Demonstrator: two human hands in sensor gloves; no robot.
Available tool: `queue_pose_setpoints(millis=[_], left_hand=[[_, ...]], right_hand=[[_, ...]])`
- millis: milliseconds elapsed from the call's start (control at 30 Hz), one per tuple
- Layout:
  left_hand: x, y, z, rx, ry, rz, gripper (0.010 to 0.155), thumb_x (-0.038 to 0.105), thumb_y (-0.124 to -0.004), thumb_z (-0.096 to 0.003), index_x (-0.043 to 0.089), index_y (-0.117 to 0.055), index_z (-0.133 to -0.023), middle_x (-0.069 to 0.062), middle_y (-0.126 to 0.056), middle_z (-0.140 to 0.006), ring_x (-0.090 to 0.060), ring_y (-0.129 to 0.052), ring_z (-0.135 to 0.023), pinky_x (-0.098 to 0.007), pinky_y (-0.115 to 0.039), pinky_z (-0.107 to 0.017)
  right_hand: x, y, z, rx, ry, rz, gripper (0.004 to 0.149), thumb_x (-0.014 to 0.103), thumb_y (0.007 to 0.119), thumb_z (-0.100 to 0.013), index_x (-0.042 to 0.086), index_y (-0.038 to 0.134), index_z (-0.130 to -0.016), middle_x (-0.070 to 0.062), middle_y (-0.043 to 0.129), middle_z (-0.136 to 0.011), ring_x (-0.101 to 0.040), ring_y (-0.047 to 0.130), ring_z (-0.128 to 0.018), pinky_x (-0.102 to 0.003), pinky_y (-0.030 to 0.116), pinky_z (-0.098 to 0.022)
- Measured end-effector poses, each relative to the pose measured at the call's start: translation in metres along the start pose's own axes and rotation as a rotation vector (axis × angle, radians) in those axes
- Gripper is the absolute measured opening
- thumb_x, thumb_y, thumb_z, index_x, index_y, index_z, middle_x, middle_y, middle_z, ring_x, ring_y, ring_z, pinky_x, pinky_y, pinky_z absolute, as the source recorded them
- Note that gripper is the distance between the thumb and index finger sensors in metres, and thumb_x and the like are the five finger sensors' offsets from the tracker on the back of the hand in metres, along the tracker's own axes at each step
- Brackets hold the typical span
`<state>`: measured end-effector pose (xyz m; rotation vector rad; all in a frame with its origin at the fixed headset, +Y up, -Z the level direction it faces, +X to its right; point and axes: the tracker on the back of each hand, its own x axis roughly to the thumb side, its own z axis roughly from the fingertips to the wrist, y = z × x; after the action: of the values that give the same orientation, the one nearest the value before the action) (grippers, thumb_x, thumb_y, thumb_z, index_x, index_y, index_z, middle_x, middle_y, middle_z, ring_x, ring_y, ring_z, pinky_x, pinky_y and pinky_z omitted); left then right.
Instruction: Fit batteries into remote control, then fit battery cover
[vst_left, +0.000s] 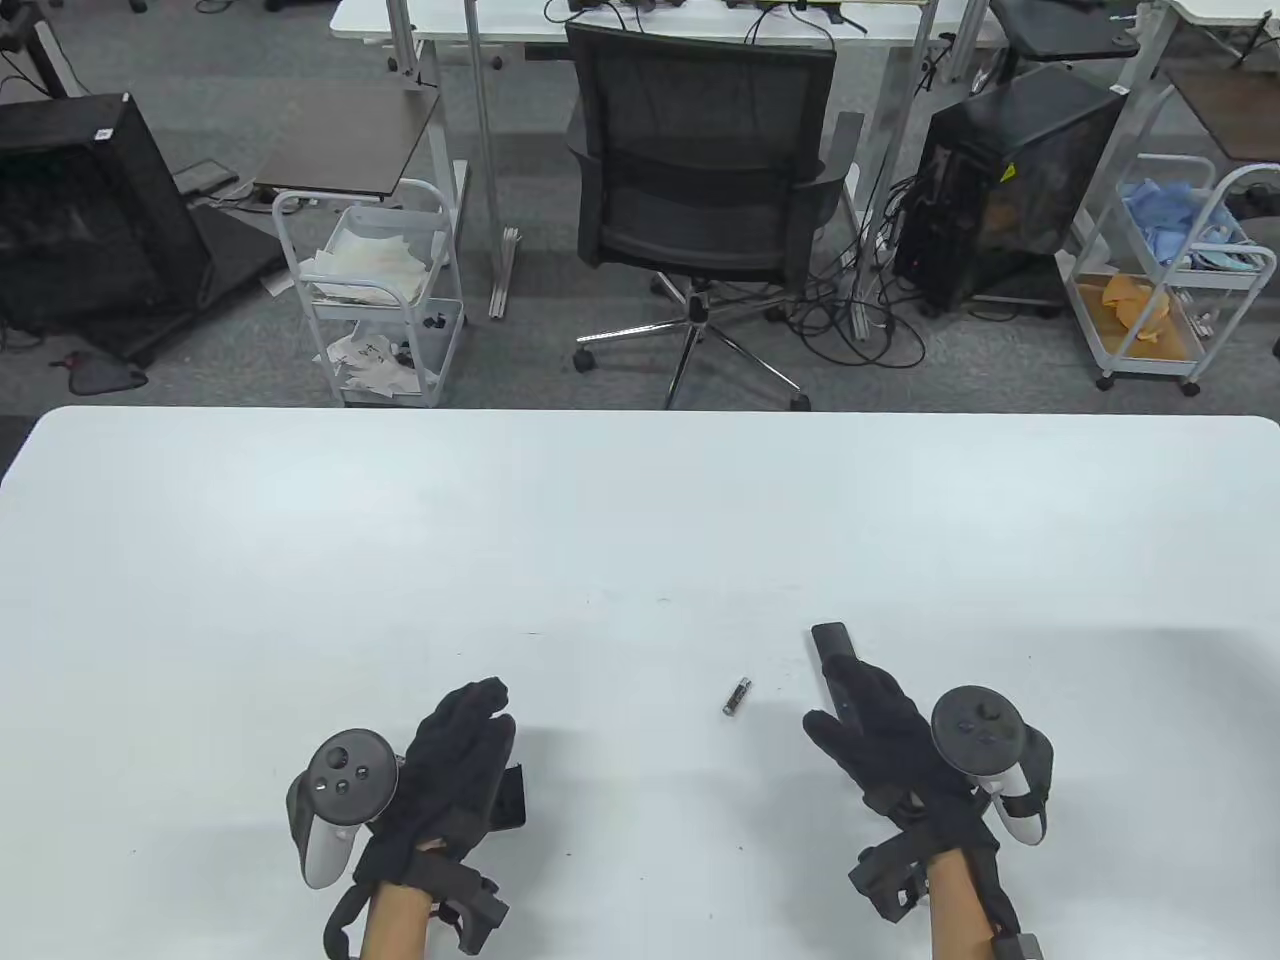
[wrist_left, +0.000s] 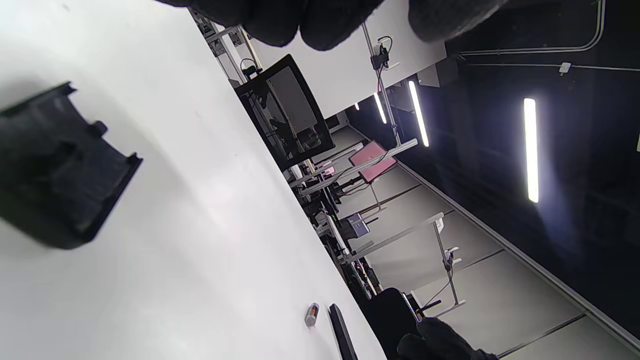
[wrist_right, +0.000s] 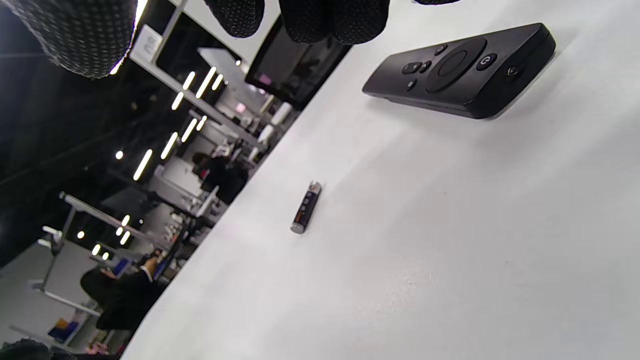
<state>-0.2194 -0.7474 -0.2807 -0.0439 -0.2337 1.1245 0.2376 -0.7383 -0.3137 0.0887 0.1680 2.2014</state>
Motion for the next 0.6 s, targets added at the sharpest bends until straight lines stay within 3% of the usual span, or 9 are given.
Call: queue_pose_setpoints(millis=[233, 433, 600], left_hand=[[0.001, -0.001, 0.001, -0.009, -0.010, -0.010, 0.063, 0.049, -0.057, -0.0649, 0.013, -0.048, -0.117, -0.024, -0.040, -0.120, -0.049, -0.036, -0.108, -0.066, -0.037, -0.078], [-0.001, -0.003, 0.001, -0.023, 0.009, -0.024, 0.063, 0.049, -0.057, -0.0647, 0.013, -0.048, -0.117, -0.024, -0.040, -0.120, -0.049, -0.035, -0.108, -0.066, -0.037, -0.078], [-0.002, -0.002, 0.001, -0.013, 0.011, -0.007, 0.063, 0.049, -0.057, -0.0648, 0.013, -0.048, -0.117, -0.023, -0.040, -0.120, -0.049, -0.036, -0.108, -0.066, -0.037, -0.078]], right_hand=[[-0.001, -0.003, 0.001, -0.033, 0.018, 0.033, 0.078, 0.063, 0.075, -0.049, 0.029, 0.049, -0.114, -0.010, 0.050, -0.123, -0.036, 0.053, -0.109, -0.064, 0.044, -0.078], [-0.012, -0.010, 0.001, -0.178, 0.152, 0.069, 0.072, 0.055, 0.077, -0.052, 0.023, 0.053, -0.112, -0.014, 0.056, -0.119, -0.038, 0.059, -0.104, -0.062, 0.049, -0.076], [-0.017, -0.006, -0.004, -0.171, 0.217, 0.158, 0.073, 0.052, 0.080, -0.052, 0.022, 0.053, -0.112, -0.015, 0.057, -0.118, -0.038, 0.062, -0.102, -0.060, 0.052, -0.075]])
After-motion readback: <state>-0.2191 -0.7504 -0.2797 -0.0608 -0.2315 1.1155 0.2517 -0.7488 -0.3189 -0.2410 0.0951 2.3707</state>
